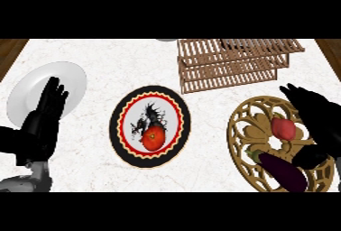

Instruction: Pick the bell pepper from the placemat and place it in the tiered shelf

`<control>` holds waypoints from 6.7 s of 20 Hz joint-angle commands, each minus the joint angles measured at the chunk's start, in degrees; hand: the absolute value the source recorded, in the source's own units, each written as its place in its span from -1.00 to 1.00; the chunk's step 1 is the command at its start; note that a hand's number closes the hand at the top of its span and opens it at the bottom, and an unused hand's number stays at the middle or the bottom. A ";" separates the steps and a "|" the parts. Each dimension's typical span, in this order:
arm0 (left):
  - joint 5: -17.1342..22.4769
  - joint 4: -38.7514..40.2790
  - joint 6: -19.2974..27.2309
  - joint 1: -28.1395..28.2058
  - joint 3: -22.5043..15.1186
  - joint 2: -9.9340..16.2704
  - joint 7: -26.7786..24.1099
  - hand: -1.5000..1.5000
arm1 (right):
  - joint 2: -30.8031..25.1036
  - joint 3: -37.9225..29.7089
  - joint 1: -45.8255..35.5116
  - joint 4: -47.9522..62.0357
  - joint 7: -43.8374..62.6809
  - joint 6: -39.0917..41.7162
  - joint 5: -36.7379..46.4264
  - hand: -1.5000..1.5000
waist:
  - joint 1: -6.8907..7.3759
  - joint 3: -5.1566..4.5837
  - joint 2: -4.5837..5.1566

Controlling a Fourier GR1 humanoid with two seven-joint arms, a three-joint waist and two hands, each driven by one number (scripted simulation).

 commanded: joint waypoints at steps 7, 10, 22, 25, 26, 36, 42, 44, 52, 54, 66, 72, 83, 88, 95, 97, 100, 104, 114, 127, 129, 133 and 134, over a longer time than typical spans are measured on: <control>-1.65 -4.14 -1.50 -0.49 2.10 -1.16 5.87 0.00 | 5.84 -4.52 3.64 7.81 -10.68 -0.24 8.22 -1.00 | 0.00 0.02 -0.03; -2.39 1.41 -3.15 -0.30 3.09 -2.45 -1.05 0.00 | 6.79 -6.36 0.40 14.78 -15.07 -0.50 10.33 -1.00 | 0.03 0.00 0.06; -3.39 -3.52 -6.02 1.82 4.20 -4.08 2.70 0.00 | 15.48 -8.30 3.04 18.80 -22.59 -6.40 19.27 -1.00 | -0.03 0.00 -0.04; -6.25 -1.42 -4.96 -0.48 3.17 -6.04 1.97 0.00 | 15.59 -11.13 2.18 22.24 -25.85 -5.26 19.85 -1.00 | -0.13 0.00 0.00; -3.15 -0.33 -7.13 2.30 6.40 -4.59 -1.13 0.00 | 18.74 -8.29 2.44 20.38 -21.13 -5.69 21.71 -1.00 | -0.04 -0.01 -0.01; -6.22 -2.90 -5.61 1.79 4.14 -7.18 1.68 0.00 | 17.66 -7.88 1.55 29.06 -30.71 -11.89 28.40 1.00 | 0.02 0.01 0.00; -6.91 1.37 -5.05 -2.28 5.06 -6.94 1.21 0.00 | 31.02 -0.56 -1.82 24.14 -17.97 -1.27 28.91 1.00 | 0.25 -0.07 0.23; -7.01 -2.11 -4.86 -2.61 5.14 -5.78 4.96 0.00 | 33.78 1.58 2.67 22.42 -16.35 -2.79 30.55 1.00 | -0.04 0.01 -0.04; -4.41 -0.75 -7.25 0.61 7.38 -5.13 0.89 0.00 | 41.71 0.33 2.64 11.19 -12.60 3.95 26.13 1.00 | -0.48 -0.09 -0.38; -5.67 -0.74 -5.89 -0.70 6.42 -6.08 2.00 0.00 | 43.12 -1.16 0.39 5.64 -10.03 7.79 23.36 1.00 | -0.73 -0.06 -0.36; -6.04 -2.60 -7.20 2.59 4.92 -6.94 0.71 0.00 | 43.51 -6.39 -11.19 -21.23 18.80 3.77 14.11 1.00 | -0.08 -0.07 -0.26; -7.33 -2.88 -5.96 0.12 5.37 -7.11 2.68 0.00 | 40.87 -16.48 -19.53 -21.46 21.35 10.87 11.50 1.00 | -0.16 -0.02 -0.12; -6.02 0.11 -8.63 -0.38 7.26 -6.74 -0.20 0.00 | 37.82 -23.02 -27.50 3.10 7.56 -5.80 15.97 1.00 | 0.53 -0.02 0.16; -7.11 -3.92 -7.79 1.38 6.67 -7.32 2.51 0.00 | 34.63 -27.46 -24.58 10.81 -2.31 -11.80 13.38 1.00 | 0.33 0.01 0.06; -9.23 0.34 -7.66 2.06 5.44 -9.30 -2.81 0.00 | 37.30 -26.12 -27.47 23.18 -9.14 -24.12 15.95 1.00 | 0.30 -0.01 0.12; -9.05 -1.47 -7.12 0.22 5.53 -9.15 1.02 0.00 | 33.20 -30.15 -33.79 31.79 -12.53 -24.69 14.01 1.00 | 0.52 0.00 0.18; -7.99 -2.35 -8.05 -0.88 6.38 -8.49 2.25 0.00 | 35.29 -28.35 -34.59 36.79 -15.00 -28.06 14.24 1.00 | 0.54 0.00 0.13; -9.06 -0.34 -7.65 0.35 5.81 -9.69 -0.14 0.00 | 32.76 -30.61 -37.70 45.57 -18.18 -30.86 13.99 1.00 | 0.52 0.00 0.18; -10.62 1.24 -6.32 -2.50 5.25 -10.60 0.77 0.00 | 31.41 -37.92 -47.14 64.14 -26.57 -32.68 4.17 -1.00 | 0.92 0.01 0.40; -9.71 -1.55 -7.95 1.24 6.31 -9.70 1.11 0.00 | 29.27 -42.06 -44.53 51.97 -26.92 -31.27 -6.30 -1.00 | -0.52 -0.01 -0.29; -10.15 -0.26 -6.76 -0.91 7.36 -9.47 2.11 0.00 | 26.95 -42.71 -44.91 49.86 -23.07 -31.86 -6.02 -1.00 | -0.79 -0.02 -0.29; -9.94 -4.78 -7.99 3.97 5.77 -9.98 1.91 0.00 | 22.99 -45.93 -40.20 45.26 -20.17 -30.42 -8.97 -1.00 | -0.93 -0.01 -0.49; -9.19 -2.29 -8.22 -0.72 7.61 -8.57 2.83 0.00 | 22.57 -45.98 -40.71 46.18 -17.76 -31.03 -8.60 -1.00 | -0.82 -0.02 -0.26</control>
